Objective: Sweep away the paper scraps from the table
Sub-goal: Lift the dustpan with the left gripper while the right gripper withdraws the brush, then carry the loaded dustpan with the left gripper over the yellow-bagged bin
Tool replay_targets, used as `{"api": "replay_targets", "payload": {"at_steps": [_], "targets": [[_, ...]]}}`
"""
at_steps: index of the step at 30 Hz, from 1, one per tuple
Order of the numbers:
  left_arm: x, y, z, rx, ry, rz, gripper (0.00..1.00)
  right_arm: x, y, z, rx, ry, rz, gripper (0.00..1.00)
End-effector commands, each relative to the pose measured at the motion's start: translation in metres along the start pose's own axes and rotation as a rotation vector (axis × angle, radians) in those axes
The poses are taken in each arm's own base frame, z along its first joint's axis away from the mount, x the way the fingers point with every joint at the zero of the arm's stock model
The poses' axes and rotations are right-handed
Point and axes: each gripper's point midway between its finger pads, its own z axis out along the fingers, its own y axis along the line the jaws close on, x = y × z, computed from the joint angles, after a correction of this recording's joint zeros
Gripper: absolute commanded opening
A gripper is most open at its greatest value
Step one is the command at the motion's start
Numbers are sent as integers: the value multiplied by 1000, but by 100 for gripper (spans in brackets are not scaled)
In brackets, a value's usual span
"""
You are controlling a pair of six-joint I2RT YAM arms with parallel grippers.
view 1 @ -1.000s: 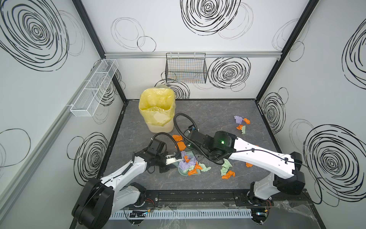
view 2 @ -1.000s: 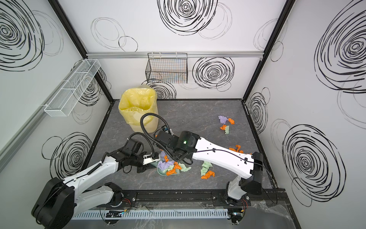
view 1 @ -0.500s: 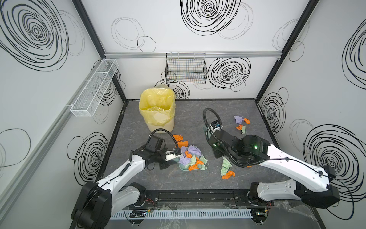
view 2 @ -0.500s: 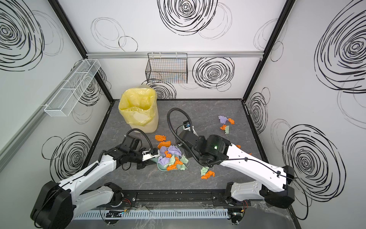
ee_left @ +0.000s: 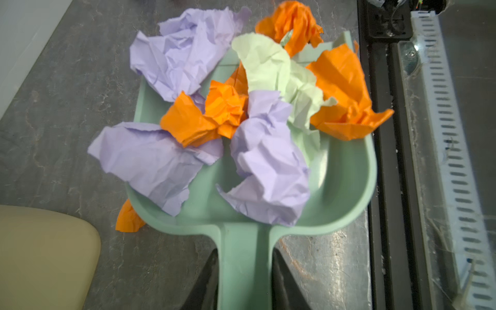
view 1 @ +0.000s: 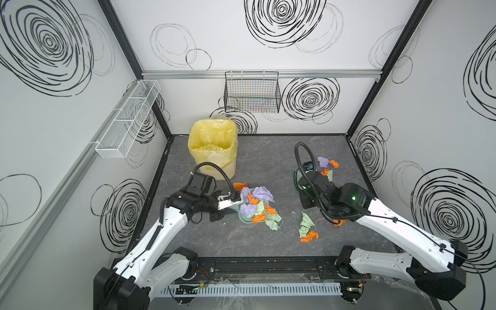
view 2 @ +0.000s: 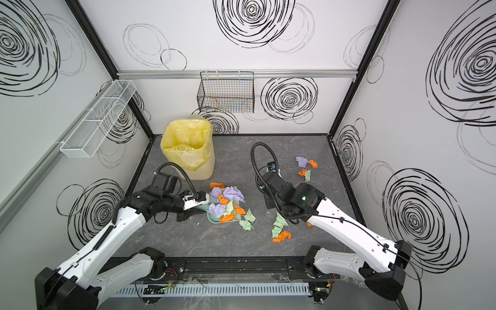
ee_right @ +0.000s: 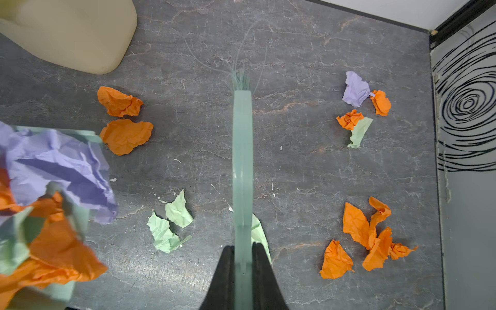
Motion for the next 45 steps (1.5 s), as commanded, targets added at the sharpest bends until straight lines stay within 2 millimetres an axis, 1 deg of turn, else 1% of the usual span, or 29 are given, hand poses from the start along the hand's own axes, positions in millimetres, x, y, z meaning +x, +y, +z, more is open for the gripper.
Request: {"api": "replay_targets", "payload": {"at_steps": [1,4,6,12,18,20,26,29,35,41,45], "targets": [[-12,-14,-24,69,-12,19,0,-7,0,4,-34,-33,7,0],[-25,-10,-43,71,-49,13,0,-5,-3,10,-38,-27,7,0],[-32,-7,-52,74,-67,8,0,-4,-5,12,-41,-24,9,0],[-39,5,-68,77,-79,-1,0,0,-9,15,-43,-15,11,0],[-51,28,-92,58,-91,1,0,6,-10,18,-51,-9,17,0],[-55,39,-99,52,-100,-17,0,6,-9,20,-56,-8,17,0],[-61,67,-113,-10,-96,-5,0,8,-6,25,-65,0,7,0],[-60,85,-120,-44,-99,-21,0,8,-5,26,-71,4,3,0],[-55,128,-136,-115,-94,-46,0,8,-3,28,-80,8,-2,0],[-50,176,-151,-188,-55,-50,0,12,0,32,-91,17,-4,0],[-45,213,-164,-258,-16,-46,0,14,1,34,-97,24,-6,0]]}}
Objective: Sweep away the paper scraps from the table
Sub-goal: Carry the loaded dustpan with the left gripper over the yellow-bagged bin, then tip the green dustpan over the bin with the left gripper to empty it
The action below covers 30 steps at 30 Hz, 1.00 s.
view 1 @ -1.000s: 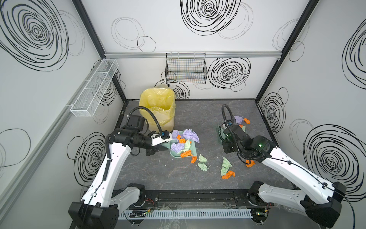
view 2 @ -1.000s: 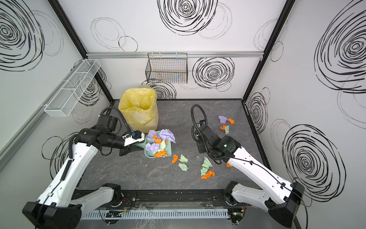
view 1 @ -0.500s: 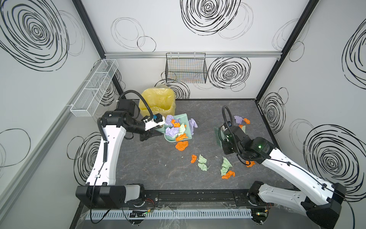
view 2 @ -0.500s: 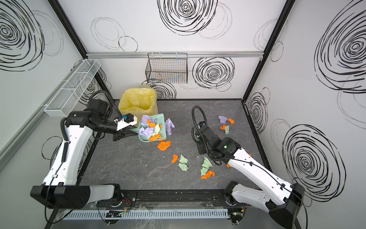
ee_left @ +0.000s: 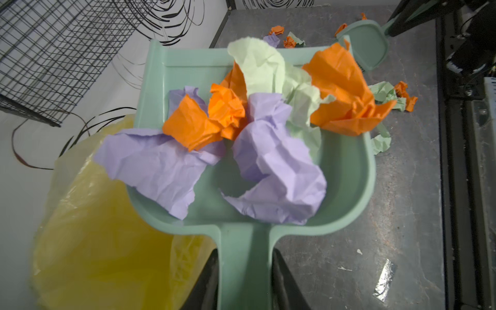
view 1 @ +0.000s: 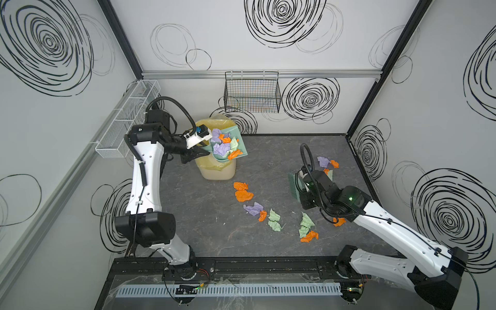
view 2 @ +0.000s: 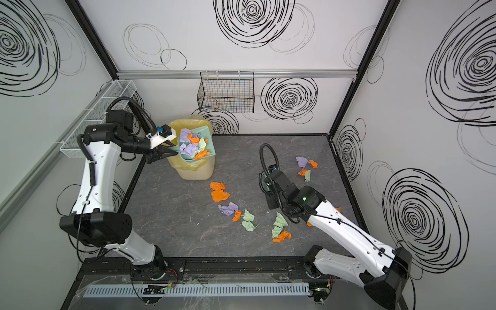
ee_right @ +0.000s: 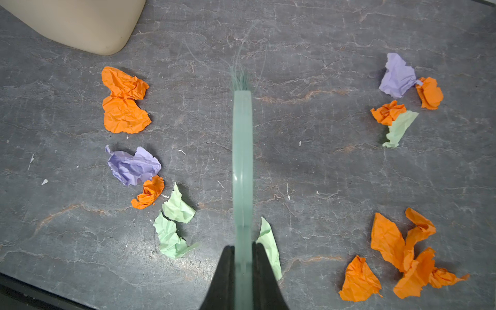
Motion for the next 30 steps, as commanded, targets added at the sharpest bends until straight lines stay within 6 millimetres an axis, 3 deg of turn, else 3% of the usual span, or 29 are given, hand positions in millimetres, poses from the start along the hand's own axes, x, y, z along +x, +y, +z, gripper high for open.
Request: {"api": "replay_targets", "payload": {"at_steps": [1,8,16,23,30], "targets": [[3,27,-9,-59,30,0,0,-2,0,3,-1,-15,3,0],[28,94,-15,-200,163,51,0,-1,3,6,-14,-16,0,0],[43,139,-17,-355,394,235,0,0,4,8,-25,-21,2,0],[33,163,-30,-489,544,401,0,4,8,9,-47,-12,1,0],[27,168,-48,-604,666,578,0,1,5,4,-43,-28,-1,0]]}}
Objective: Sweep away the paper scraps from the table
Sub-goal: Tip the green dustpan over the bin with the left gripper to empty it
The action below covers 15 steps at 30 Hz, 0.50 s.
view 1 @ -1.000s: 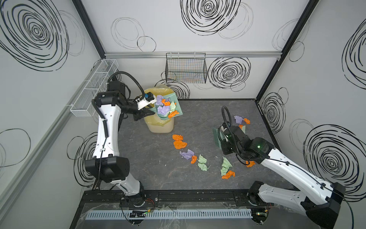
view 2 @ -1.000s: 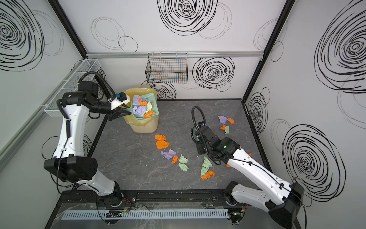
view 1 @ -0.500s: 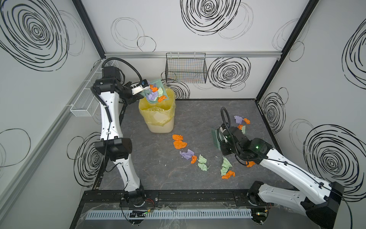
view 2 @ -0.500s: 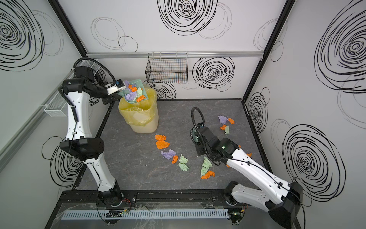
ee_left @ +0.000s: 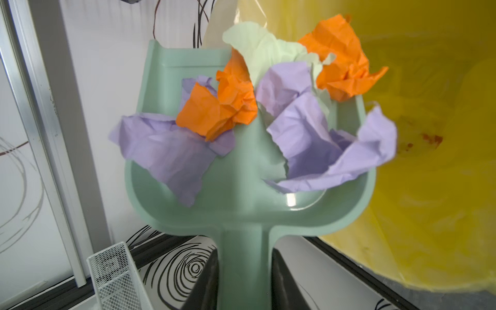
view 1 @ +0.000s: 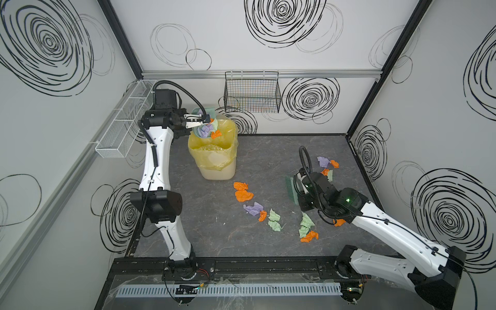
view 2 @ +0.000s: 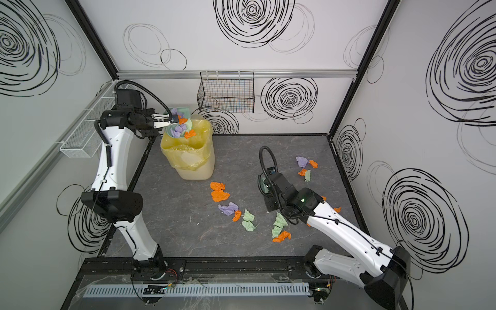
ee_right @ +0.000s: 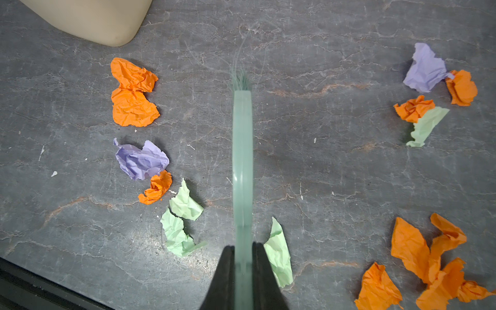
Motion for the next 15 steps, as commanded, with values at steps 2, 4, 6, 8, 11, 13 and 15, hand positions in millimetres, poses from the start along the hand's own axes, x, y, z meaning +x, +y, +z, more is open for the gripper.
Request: {"api": "replay_targets", "payload": {"at_steps": [2,4,6,8,11,13,15], "targets": [[10,41,-37,-226,109,155,0,-9,-3,-7,10,-42,-5,0],[11,43,-43,-252,122,183,0,-12,-4,-8,17,-44,-12,0],[9,48,-53,-278,122,200,0,-15,-3,-8,20,-47,-20,0],[7,51,-63,-303,128,225,0,-19,-1,-8,19,-54,-19,0],[7,48,-73,-339,157,297,0,-28,5,-8,-9,-85,11,0],[6,40,-74,-357,176,356,0,-39,13,-11,-57,-128,62,0],[4,33,-73,-359,191,396,0,-51,18,-14,-100,-180,149,0]]}}
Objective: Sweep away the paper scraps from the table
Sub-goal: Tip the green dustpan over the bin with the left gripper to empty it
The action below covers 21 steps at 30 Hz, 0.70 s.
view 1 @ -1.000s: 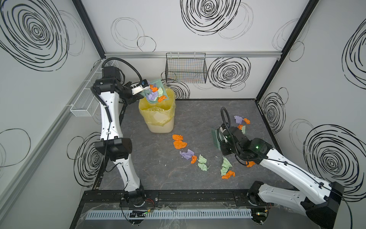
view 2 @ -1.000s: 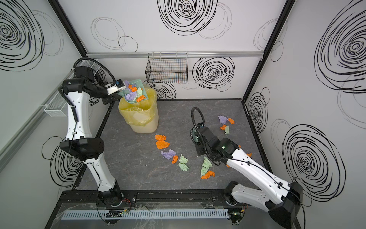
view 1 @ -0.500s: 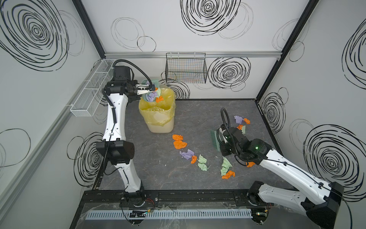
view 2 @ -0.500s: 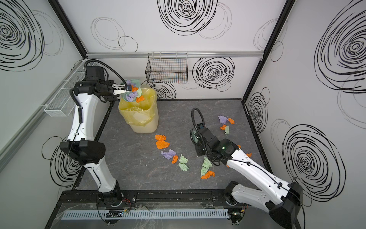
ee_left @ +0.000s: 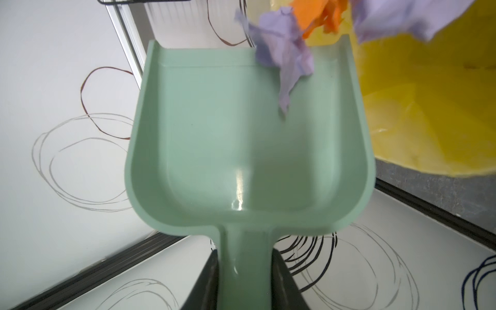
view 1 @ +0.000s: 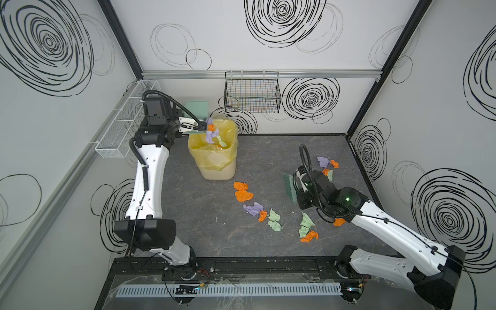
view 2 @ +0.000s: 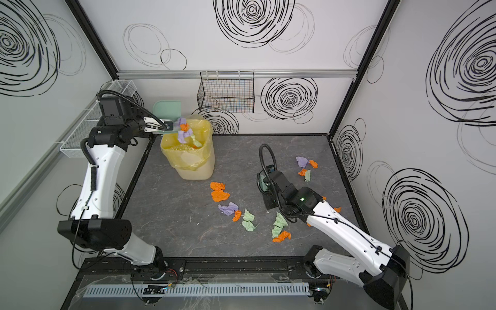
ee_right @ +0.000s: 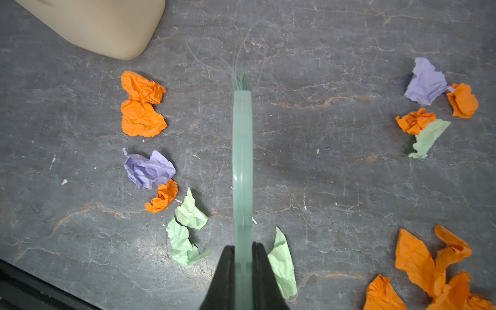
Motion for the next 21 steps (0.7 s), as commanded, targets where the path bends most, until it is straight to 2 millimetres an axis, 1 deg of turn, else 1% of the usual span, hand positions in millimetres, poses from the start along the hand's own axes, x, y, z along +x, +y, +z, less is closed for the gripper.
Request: {"api": "replay_targets", "payload": {"at_steps": [1,4,6,9,11,13,16,19,21], "targets": [[1,15,-4,-87,53,128,0,-41,16,-13,-106,-156,161,0],[3,17,0,-82,69,141,0,-56,32,-17,-224,-200,260,0],[3,22,-1,-90,69,137,0,-64,43,-15,-282,-204,298,0],[1,32,-8,-100,37,92,0,-69,56,-3,-352,-186,414,0],[-1,42,-18,-99,-4,34,0,-71,70,6,-431,-174,463,0],[-2,46,-31,-81,-57,-38,0,-73,84,16,-510,-153,520,0],[-1,44,-53,-70,-132,-128,0,-75,101,30,-591,-114,569,0],[-2,32,-79,-49,-209,-205,0,-79,112,47,-619,-86,594,0],[-7,14,-97,-15,-272,-257,0,-82,122,60,-643,-52,604,0]]}}
